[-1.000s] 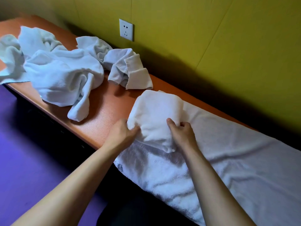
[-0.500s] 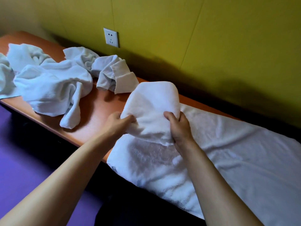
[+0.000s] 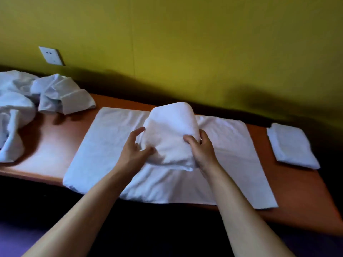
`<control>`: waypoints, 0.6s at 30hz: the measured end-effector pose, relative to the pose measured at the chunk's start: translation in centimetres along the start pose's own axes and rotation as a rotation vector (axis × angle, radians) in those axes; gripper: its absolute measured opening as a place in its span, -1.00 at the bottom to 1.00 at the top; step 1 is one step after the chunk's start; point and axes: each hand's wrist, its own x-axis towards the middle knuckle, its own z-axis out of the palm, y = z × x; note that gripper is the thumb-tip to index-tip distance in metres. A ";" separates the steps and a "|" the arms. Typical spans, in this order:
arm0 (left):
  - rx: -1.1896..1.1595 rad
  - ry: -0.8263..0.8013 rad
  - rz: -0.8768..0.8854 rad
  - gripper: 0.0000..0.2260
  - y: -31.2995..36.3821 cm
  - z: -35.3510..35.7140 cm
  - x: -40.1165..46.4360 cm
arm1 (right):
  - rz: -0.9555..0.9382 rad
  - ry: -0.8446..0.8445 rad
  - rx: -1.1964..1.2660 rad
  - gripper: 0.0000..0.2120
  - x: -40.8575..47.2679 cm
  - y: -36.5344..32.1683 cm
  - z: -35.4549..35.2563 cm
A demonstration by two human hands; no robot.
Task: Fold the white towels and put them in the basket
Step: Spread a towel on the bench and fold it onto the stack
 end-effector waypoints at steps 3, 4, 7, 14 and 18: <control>0.001 -0.103 -0.012 -0.41 -0.2 5.0 -1.8 | 0.015 0.050 -0.044 -0.70 -1.0 1.4 -6.3; -0.035 -0.135 -0.016 -0.46 -0.3 6.8 -2.4 | 0.014 0.063 -0.051 -0.72 -1.4 1.8 -8.4; -0.082 -0.204 -0.041 -0.65 -0.4 12.4 -3.8 | 0.002 0.127 -0.102 -0.75 -2.4 3.7 -14.3; 0.178 -0.482 0.141 -0.47 -1.8 23.6 -6.8 | 0.036 0.351 -0.182 -0.46 -5.0 8.0 -25.9; 0.327 -0.564 0.256 -0.43 -2.3 30.2 -7.5 | 0.028 0.434 -0.252 -0.50 -5.4 9.9 -31.4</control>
